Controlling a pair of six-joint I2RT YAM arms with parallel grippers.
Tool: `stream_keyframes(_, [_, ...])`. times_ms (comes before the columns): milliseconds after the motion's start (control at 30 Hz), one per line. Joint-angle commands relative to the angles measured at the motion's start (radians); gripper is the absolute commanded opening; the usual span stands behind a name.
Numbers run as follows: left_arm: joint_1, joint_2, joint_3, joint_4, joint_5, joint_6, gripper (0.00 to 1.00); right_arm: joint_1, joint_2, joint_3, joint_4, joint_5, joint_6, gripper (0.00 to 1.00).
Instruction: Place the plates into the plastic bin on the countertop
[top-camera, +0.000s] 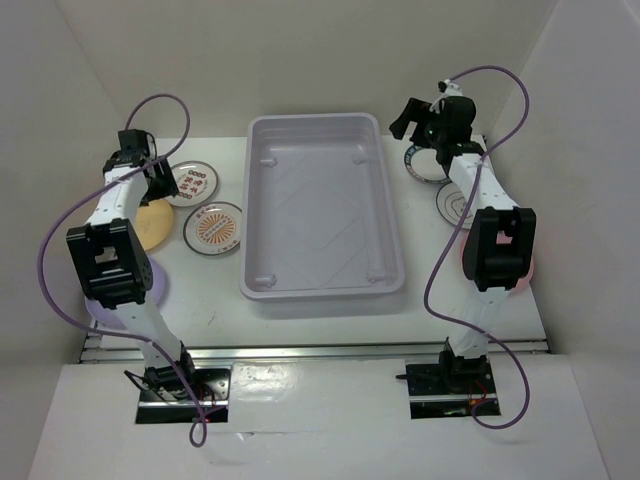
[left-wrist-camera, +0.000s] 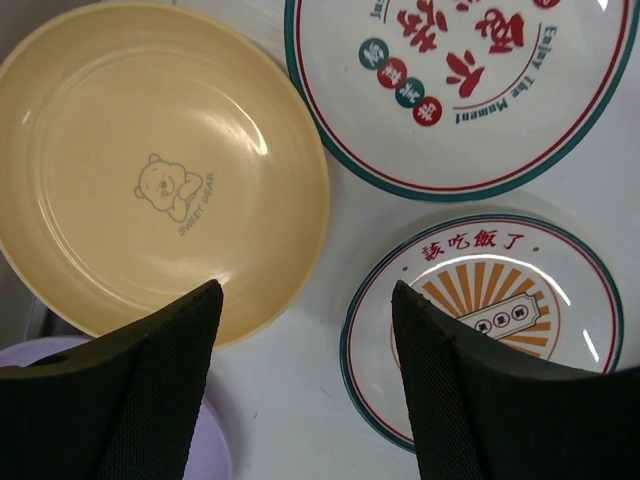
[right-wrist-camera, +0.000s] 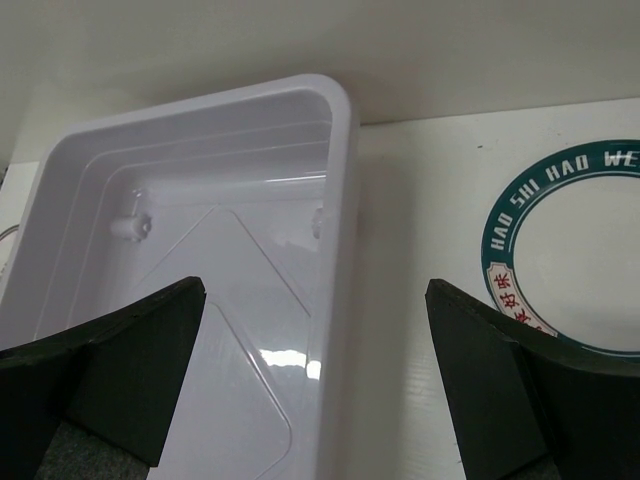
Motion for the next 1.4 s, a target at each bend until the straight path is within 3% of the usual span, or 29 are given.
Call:
stream_keyframes(0, [-0.029,0.022,-0.036,0.007,-0.054,0.053,0.76,-0.002,0.003,0.059,0.01,0.026,-0.017,1.0])
stream_keyframes(100, [-0.057,0.051,-0.048,0.007,-0.092,0.072,0.72,-0.002,0.003,0.059,0.01,0.046,-0.017,1.0])
stream_keyframes(200, [-0.066,0.099,-0.037,-0.019,-0.15,0.063,0.6,-0.002,0.003,0.059,0.0,0.055,-0.017,1.0])
stream_keyframes(800, [-0.066,0.189,-0.028,-0.019,-0.215,0.029,0.58,-0.002,0.021,0.068,-0.029,0.064,-0.035,1.0])
stream_keyframes(1000, [-0.066,0.18,-0.037,0.002,-0.234,0.029,0.51,-0.002,0.012,0.068,-0.029,0.064,-0.035,1.0])
stream_keyframes(1333, [-0.066,0.21,-0.019,-0.017,-0.244,0.02,0.0,-0.002,0.003,0.059,-0.029,0.084,-0.035,1.0])
stream_keyframes(1367, [-0.066,0.21,-0.019,-0.017,-0.244,0.02,0.0,-0.002,0.003,0.059,-0.029,0.084,-0.035,1.0])
